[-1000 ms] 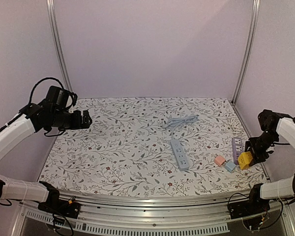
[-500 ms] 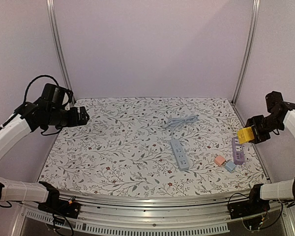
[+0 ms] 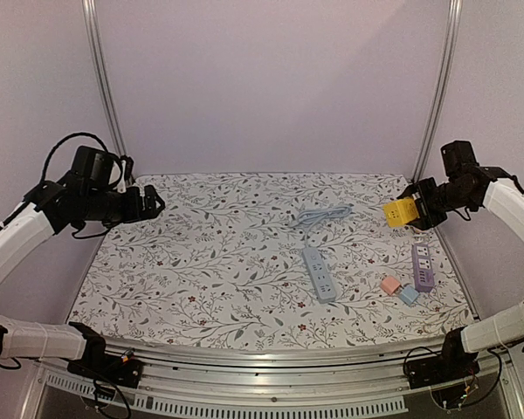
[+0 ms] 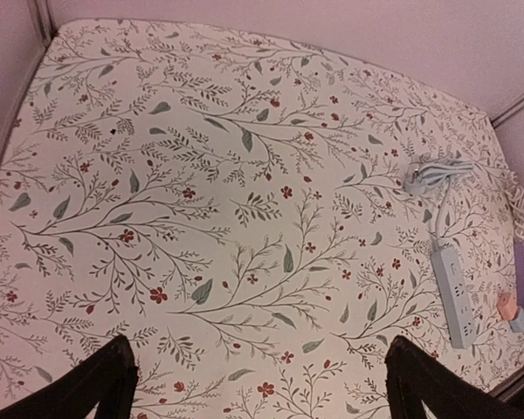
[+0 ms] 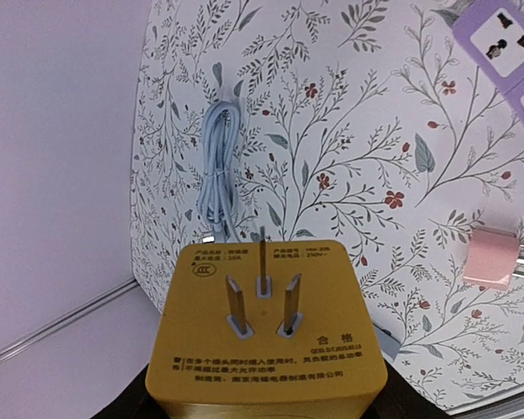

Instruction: Insert the plug

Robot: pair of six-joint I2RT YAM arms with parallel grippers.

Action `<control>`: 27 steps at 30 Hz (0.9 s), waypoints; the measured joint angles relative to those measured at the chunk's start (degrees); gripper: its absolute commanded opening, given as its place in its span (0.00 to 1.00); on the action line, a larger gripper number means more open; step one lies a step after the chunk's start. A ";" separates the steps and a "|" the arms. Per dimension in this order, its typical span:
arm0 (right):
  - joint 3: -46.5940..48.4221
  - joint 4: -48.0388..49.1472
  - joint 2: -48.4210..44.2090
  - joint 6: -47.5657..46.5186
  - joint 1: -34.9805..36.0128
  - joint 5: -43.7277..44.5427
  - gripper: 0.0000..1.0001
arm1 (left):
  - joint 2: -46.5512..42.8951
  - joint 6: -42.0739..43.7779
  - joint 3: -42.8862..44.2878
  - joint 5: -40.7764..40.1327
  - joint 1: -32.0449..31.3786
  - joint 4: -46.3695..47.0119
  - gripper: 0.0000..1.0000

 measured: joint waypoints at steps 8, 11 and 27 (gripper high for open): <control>3.78 10.16 6.25 -0.79 8.22 -4.66 0.00 | -0.35 -0.33 0.00 2.99 -1.92 6.08 0.99; 3.78 15.80 7.65 -2.12 9.77 -8.48 0.00 | -0.35 -0.33 0.00 3.63 -4.09 8.28 0.99; 0.50 34.64 9.18 -9.38 11.69 -26.05 0.00 | -0.04 3.67 0.26 -1.77 -19.80 20.96 0.99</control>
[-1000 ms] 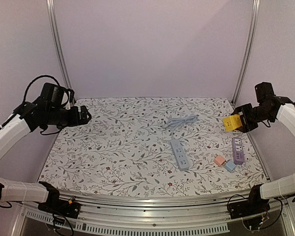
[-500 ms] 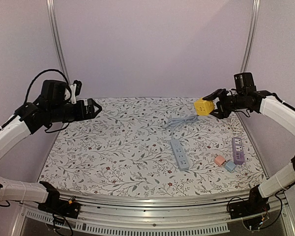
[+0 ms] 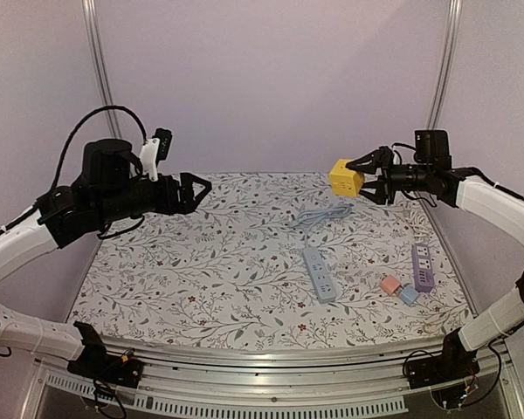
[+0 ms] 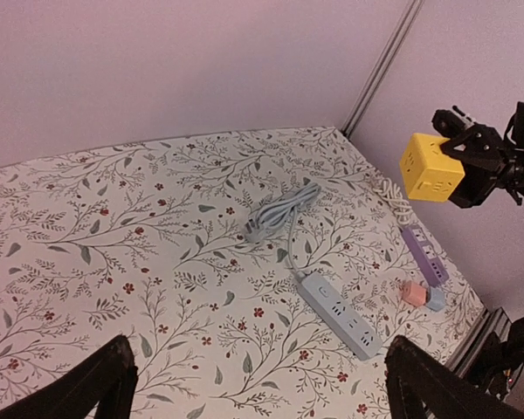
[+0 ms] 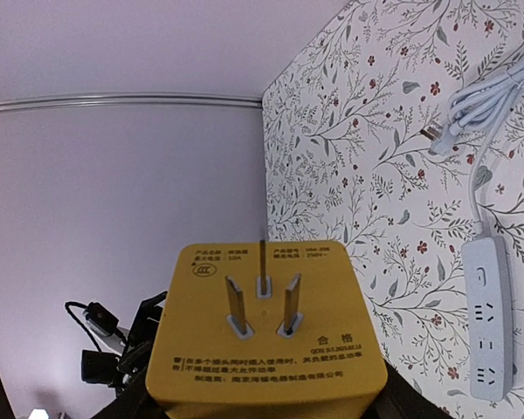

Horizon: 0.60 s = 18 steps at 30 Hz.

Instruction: Insert the plug

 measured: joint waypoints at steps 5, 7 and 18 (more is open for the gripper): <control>-0.92 1.55 0.00 4.13 0.57 1.18 0.00 | 4.94 1.05 1.29 -4.63 -6.88 4.09 0.99; -1.16 0.07 0.00 6.82 0.87 2.45 0.00 | 7.21 1.42 1.92 -6.56 -9.01 6.43 0.99; -1.88 -10.29 -1.81 22.34 3.69 10.78 0.00 | 25.09 -1.09 12.81 -11.61 -13.62 18.88 0.99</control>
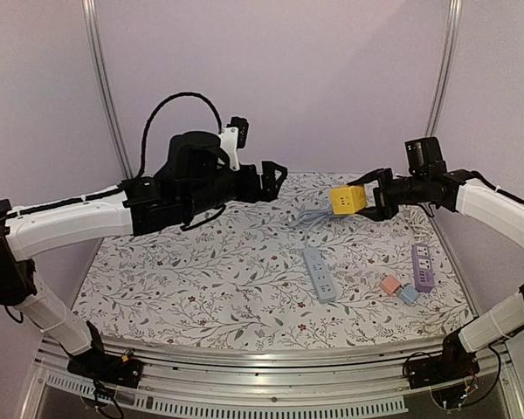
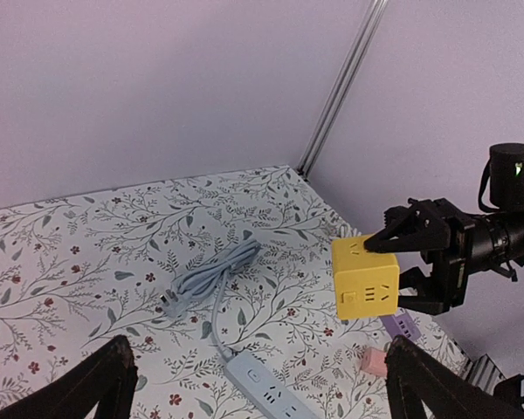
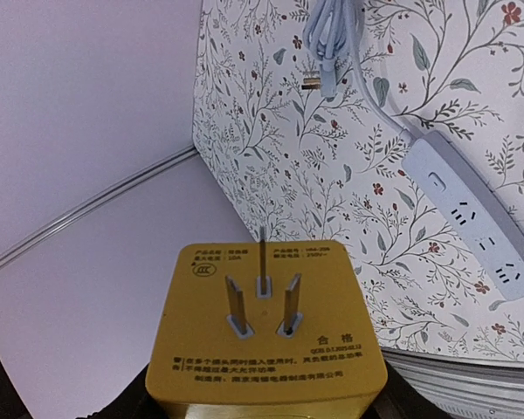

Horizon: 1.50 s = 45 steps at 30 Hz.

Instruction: Insert the plug

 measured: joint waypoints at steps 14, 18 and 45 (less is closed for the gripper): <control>11.37 -12.79 -0.50 10.21 4.98 9.51 0.00 | 17.22 -6.49 14.91 9.11 -3.06 3.26 0.99; 11.96 -13.77 -0.44 11.30 6.40 10.88 0.00 | 19.93 -7.48 17.64 12.26 -3.28 3.21 0.99; 14.75 -12.15 0.44 12.70 10.29 13.14 0.00 | 29.14 -13.27 27.47 18.43 -2.01 -1.53 0.91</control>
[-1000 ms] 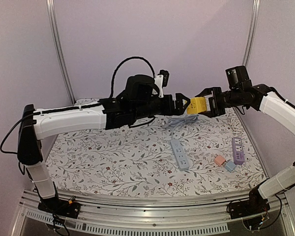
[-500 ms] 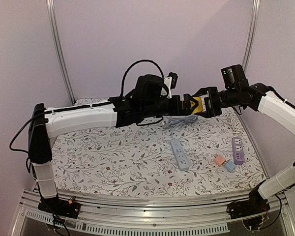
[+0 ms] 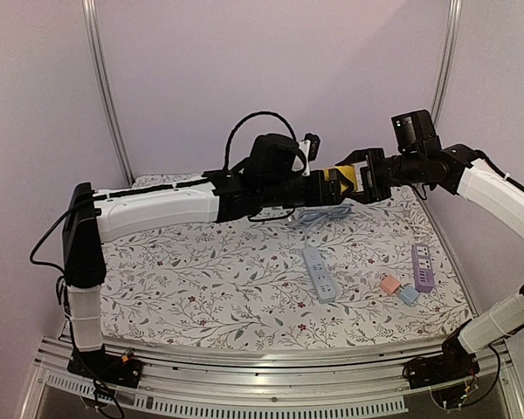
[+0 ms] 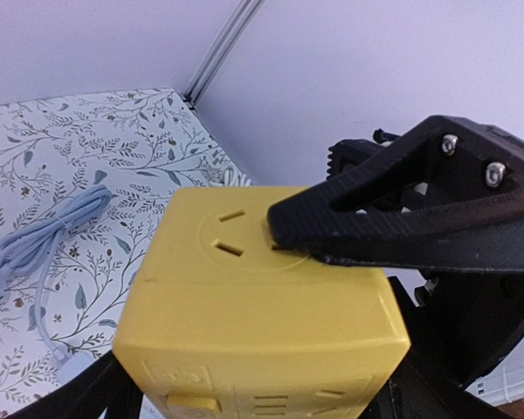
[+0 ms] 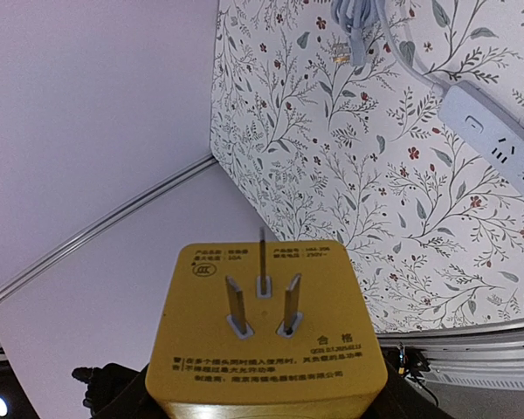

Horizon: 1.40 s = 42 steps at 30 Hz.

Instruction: Insert the plug

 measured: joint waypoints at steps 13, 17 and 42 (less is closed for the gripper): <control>0.02 0.37 0.42 -1.60 0.22 -0.09 0.00 | 0.04 -0.55 0.83 0.35 0.68 -0.42 0.81; 0.04 0.48 0.42 -2.43 0.22 -0.11 0.00 | 0.20 -0.57 0.92 0.50 0.74 -0.37 0.77; -2.56 4.02 -1.64 -3.26 1.29 0.37 0.00 | 1.25 -3.67 1.05 2.27 1.05 1.46 0.75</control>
